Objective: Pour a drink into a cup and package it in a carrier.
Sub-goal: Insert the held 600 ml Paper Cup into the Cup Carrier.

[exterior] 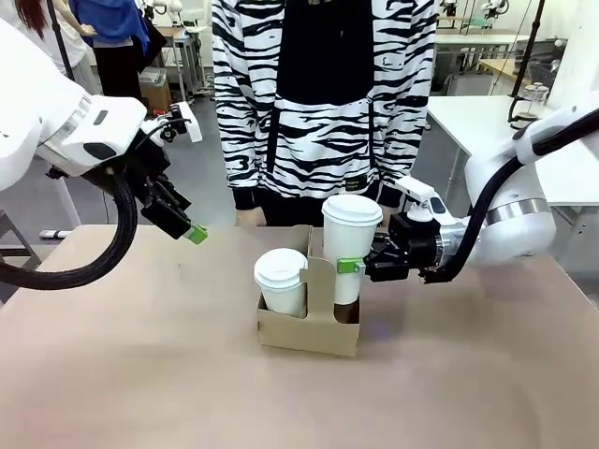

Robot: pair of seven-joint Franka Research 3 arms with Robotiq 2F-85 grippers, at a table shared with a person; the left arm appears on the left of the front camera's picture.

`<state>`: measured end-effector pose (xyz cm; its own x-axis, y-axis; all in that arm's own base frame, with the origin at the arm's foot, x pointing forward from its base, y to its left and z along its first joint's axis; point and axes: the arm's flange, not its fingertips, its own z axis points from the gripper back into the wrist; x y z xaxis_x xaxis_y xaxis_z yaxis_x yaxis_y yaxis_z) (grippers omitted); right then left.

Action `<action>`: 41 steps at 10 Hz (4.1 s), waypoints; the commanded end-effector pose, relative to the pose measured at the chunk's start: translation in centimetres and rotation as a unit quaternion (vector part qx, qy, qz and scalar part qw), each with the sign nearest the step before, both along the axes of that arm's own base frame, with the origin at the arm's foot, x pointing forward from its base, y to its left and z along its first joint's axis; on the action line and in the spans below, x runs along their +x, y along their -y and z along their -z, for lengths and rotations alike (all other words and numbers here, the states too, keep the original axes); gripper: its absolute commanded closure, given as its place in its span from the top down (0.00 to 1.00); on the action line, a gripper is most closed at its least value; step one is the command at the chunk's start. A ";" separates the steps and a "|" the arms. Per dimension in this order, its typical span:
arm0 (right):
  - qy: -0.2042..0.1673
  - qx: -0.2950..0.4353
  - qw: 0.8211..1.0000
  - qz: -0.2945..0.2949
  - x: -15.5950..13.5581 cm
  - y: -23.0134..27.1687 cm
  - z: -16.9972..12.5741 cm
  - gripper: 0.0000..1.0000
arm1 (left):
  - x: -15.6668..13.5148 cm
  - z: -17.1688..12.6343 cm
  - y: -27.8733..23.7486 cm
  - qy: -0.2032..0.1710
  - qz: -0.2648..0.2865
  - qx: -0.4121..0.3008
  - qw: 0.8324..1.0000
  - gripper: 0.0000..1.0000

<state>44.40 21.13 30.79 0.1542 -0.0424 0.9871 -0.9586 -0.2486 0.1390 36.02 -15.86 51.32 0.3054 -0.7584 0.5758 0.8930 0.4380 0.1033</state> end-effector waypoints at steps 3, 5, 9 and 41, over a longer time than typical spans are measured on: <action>0.010 -0.018 1.000 -0.009 1.0 -0.7 2.1 0.81 | -0.1 0.2 1.3 0.005 0.003 0.029 1.000 1.00; 0.006 -0.028 0.999 -0.013 0.8 -0.4 3.0 0.81 | -0.1 0.2 1.3 0.005 0.003 0.029 1.000 1.00; 0.026 -0.060 0.997 -0.039 0.8 -0.4 5.1 0.81 | -0.1 0.2 1.3 0.005 0.003 0.029 1.000 1.00; -0.041 -0.303 0.854 0.421 -3.8 21.3 -9.6 1.00 | -0.1 0.2 1.3 0.005 0.003 0.029 1.000 1.00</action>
<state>40.69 0.09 40.63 0.4085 0.3342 0.8494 -0.7307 0.6774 0.0849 35.88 -17.20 51.03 0.2882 -0.7913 0.5393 0.8969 0.4203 0.1374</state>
